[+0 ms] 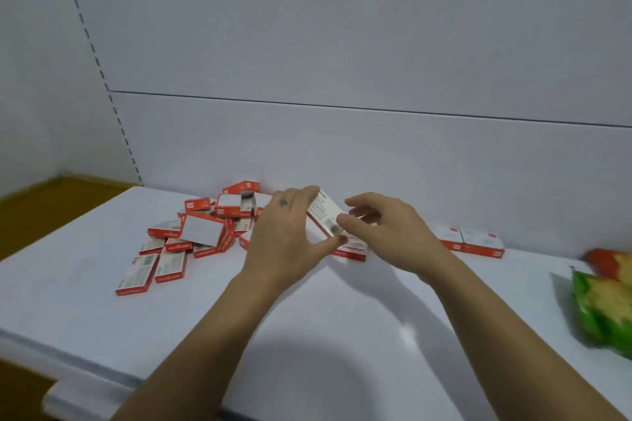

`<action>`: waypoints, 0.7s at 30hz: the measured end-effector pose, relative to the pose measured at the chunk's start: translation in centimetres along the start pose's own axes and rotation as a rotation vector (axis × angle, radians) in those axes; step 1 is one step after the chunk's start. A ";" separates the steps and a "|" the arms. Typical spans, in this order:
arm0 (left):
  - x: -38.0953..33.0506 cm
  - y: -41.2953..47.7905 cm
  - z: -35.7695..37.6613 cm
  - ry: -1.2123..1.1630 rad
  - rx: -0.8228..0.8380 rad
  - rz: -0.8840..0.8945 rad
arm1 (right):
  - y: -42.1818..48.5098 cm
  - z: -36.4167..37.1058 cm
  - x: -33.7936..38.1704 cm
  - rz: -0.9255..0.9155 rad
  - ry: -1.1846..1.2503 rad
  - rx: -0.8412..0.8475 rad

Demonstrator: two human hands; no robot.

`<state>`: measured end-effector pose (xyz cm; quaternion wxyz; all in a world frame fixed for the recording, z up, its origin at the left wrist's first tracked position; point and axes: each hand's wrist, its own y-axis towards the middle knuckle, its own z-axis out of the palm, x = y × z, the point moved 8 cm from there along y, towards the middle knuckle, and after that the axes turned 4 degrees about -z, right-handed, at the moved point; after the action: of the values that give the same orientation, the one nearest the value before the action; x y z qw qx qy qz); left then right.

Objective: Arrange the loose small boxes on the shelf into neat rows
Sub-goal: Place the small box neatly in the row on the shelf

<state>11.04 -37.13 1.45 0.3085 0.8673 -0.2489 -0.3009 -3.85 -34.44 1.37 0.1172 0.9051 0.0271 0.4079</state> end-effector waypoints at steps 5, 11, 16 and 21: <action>-4.8 0.4 4.7 -0.096 0.063 0.092 | -1.8 -3.0 -5.0 0.165 0.184 -0.081; -5.1 -1.4 8.6 -0.237 0.289 0.013 | -3.1 -3.8 -9.1 0.247 0.263 -0.154; -2.6 -2.9 9.1 -0.240 0.497 -0.060 | -3.2 -3.5 -10.0 0.236 0.209 -0.138; -2.3 -3.1 8.9 -0.342 0.518 -0.087 | -3.7 -2.3 -9.3 0.164 0.217 -0.108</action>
<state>4.15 -36.99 -5.44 0.0179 0.8638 -0.3284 -0.3818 -11.55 -31.75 -4.87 0.1284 0.8472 -0.0566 0.5124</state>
